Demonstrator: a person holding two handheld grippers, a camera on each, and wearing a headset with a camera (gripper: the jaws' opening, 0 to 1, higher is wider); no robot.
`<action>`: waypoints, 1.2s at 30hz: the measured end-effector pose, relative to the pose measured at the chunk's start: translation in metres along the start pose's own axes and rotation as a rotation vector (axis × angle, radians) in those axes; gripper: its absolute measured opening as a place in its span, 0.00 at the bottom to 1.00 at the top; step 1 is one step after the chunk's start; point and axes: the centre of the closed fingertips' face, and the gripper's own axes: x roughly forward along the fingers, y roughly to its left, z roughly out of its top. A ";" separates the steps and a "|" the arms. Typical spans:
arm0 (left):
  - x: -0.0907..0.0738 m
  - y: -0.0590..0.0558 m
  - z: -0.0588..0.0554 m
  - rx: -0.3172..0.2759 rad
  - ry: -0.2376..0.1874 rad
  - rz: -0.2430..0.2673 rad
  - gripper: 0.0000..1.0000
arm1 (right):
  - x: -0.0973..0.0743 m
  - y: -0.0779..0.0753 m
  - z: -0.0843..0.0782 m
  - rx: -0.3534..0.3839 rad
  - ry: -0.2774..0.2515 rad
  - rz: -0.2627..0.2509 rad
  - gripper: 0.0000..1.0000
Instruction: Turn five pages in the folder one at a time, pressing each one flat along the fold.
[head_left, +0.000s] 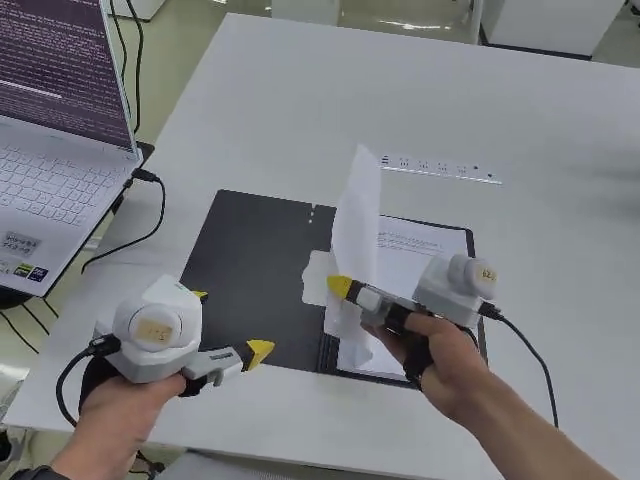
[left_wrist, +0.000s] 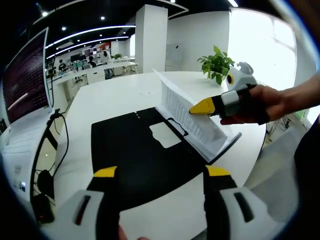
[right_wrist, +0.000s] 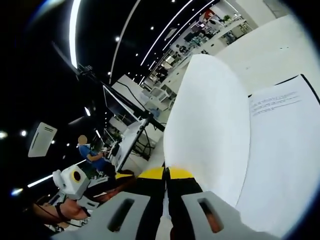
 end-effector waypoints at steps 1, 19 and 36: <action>-0.001 0.001 0.000 -0.002 -0.001 0.002 0.67 | 0.002 0.001 -0.001 -0.002 0.006 0.000 0.00; -0.010 0.012 0.006 -0.005 -0.026 0.017 0.68 | 0.039 0.022 -0.022 -0.007 0.092 0.038 0.00; -0.021 0.018 0.006 -0.007 -0.043 0.022 0.66 | 0.067 0.017 -0.042 0.035 0.129 0.023 0.00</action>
